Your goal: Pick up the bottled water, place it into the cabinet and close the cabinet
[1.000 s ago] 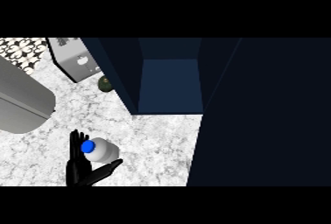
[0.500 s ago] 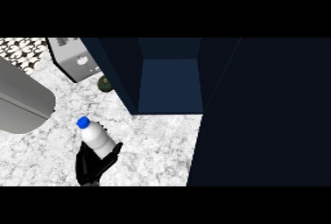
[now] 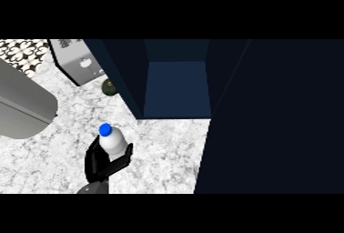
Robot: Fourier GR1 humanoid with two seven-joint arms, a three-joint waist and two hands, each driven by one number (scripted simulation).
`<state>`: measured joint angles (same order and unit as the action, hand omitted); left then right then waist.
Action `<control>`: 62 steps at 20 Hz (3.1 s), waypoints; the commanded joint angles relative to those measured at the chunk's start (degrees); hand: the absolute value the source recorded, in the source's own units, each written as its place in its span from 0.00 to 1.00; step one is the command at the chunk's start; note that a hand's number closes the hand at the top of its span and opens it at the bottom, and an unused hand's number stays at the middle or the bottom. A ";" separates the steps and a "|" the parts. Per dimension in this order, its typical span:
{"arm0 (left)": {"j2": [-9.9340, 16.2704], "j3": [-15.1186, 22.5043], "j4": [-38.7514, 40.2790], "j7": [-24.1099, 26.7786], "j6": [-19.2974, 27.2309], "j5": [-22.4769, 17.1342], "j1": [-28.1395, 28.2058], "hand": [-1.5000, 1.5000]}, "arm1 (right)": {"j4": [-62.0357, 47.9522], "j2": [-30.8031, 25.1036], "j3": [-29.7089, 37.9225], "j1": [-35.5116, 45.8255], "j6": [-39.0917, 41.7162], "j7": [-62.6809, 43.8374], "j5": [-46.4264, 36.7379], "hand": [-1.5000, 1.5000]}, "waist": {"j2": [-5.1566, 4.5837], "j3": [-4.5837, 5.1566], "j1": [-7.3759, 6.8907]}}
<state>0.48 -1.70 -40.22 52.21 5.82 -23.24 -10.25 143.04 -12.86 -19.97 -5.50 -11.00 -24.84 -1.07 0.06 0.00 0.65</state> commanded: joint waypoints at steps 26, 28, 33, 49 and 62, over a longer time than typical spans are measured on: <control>-0.45 14.42 -3.11 -17.29 -6.97 -5.59 -19.76 1.00 | 2.53 -1.77 31.01 -10.77 13.88 6.84 21.96 0.00 | 0.20 -0.06 0.86; -0.45 16.37 -5.69 -19.51 -4.27 -7.64 -20.80 1.00 | -1.31 -1.29 32.47 -10.34 15.13 8.77 21.87 0.00 | 0.19 -0.07 0.56; -0.44 21.74 -3.75 -18.71 2.84 -11.72 -25.84 1.00 | -4.33 -0.24 33.26 -10.31 19.26 11.81 24.90 0.00 | -0.02 -0.06 3.00; -0.47 30.67 8.22 -23.88 19.31 -25.08 -48.50 1.00 | -12.49 -6.03 49.36 -10.52 29.53 13.69 38.53 0.00 | -0.78 -0.03 4.59; -0.48 29.53 26.07 -18.71 17.30 -26.85 -51.16 1.00 | -15.68 -10.11 53.60 -6.56 29.79 10.57 45.91 0.00 | -1.76 0.07 4.84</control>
<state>0.01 28.28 -18.68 31.60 23.83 -50.01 -61.02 128.22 -21.36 32.26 -13.15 19.23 -12.99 42.82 -1.36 0.02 5.39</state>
